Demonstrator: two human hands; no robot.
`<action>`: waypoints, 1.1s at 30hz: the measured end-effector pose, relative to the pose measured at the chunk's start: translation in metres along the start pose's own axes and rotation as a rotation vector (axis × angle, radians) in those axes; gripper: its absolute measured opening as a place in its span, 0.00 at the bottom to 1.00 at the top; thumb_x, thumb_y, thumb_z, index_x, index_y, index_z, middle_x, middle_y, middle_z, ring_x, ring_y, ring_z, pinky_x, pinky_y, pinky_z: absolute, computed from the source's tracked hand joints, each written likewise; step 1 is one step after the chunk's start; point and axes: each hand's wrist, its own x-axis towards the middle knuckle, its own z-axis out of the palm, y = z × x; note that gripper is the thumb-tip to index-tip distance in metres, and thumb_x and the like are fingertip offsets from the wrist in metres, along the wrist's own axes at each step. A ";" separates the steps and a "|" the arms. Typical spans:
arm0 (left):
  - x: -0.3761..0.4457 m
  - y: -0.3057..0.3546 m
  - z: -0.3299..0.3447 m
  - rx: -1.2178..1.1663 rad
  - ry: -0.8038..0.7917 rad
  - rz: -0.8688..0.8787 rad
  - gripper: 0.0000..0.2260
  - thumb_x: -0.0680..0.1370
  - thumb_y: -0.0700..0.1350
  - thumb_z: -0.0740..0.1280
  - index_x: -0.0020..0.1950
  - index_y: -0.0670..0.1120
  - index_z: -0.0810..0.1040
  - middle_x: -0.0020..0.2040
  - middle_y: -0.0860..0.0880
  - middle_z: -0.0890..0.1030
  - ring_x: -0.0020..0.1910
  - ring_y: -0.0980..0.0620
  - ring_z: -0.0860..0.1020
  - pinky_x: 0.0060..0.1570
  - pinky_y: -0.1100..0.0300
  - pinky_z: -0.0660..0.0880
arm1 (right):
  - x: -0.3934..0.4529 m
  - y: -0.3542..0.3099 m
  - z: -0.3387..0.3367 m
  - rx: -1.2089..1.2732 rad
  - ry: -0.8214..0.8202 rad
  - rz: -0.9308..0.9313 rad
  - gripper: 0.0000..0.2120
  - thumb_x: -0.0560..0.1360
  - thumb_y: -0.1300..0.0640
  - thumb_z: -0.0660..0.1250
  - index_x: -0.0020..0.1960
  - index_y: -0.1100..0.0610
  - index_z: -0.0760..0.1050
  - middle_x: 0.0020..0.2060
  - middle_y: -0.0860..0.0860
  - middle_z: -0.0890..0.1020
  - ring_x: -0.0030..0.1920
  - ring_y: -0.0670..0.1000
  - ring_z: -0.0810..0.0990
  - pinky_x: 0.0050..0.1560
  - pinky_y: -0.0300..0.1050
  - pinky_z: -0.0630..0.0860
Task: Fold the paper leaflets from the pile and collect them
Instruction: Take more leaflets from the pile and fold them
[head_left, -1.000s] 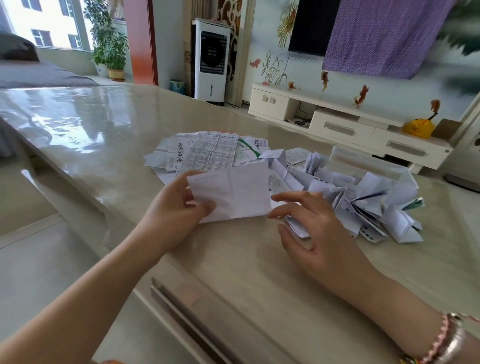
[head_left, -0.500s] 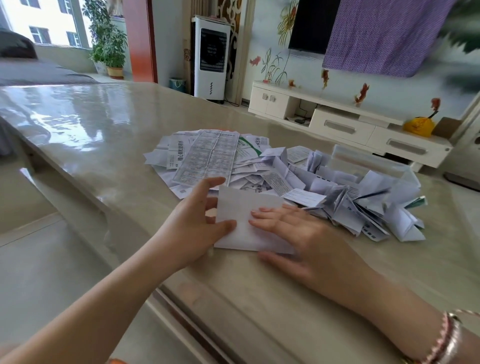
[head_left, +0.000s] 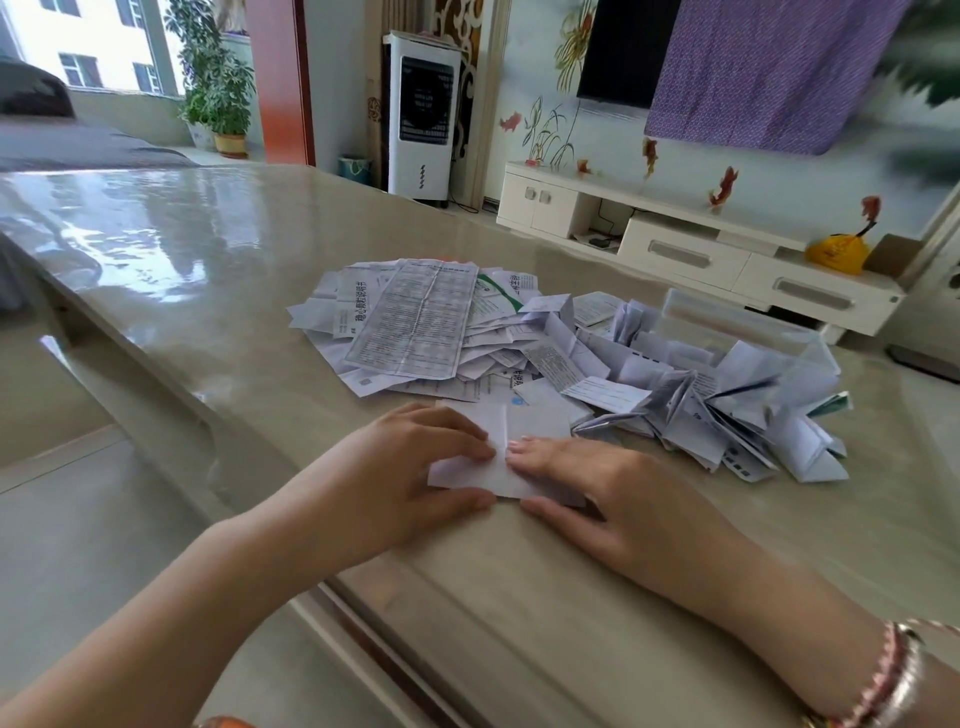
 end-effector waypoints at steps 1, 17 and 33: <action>0.000 -0.001 -0.001 -0.010 -0.004 -0.013 0.24 0.71 0.66 0.63 0.58 0.52 0.82 0.57 0.59 0.80 0.58 0.62 0.76 0.59 0.60 0.72 | 0.000 -0.001 0.000 -0.007 0.001 0.001 0.21 0.79 0.42 0.57 0.65 0.50 0.75 0.65 0.43 0.77 0.66 0.37 0.71 0.65 0.35 0.67; 0.010 0.007 0.003 -0.209 0.261 -0.142 0.14 0.72 0.63 0.63 0.49 0.57 0.81 0.37 0.57 0.81 0.37 0.55 0.78 0.41 0.55 0.77 | 0.001 -0.005 -0.012 0.495 0.254 0.289 0.02 0.74 0.53 0.71 0.43 0.48 0.81 0.38 0.44 0.83 0.40 0.45 0.81 0.44 0.43 0.79; 0.013 -0.007 0.011 0.189 0.113 0.064 0.15 0.77 0.60 0.58 0.55 0.58 0.82 0.54 0.60 0.79 0.54 0.53 0.76 0.53 0.52 0.75 | 0.000 0.007 -0.005 -0.099 0.163 0.113 0.11 0.74 0.50 0.67 0.56 0.48 0.78 0.54 0.42 0.77 0.58 0.45 0.73 0.60 0.44 0.68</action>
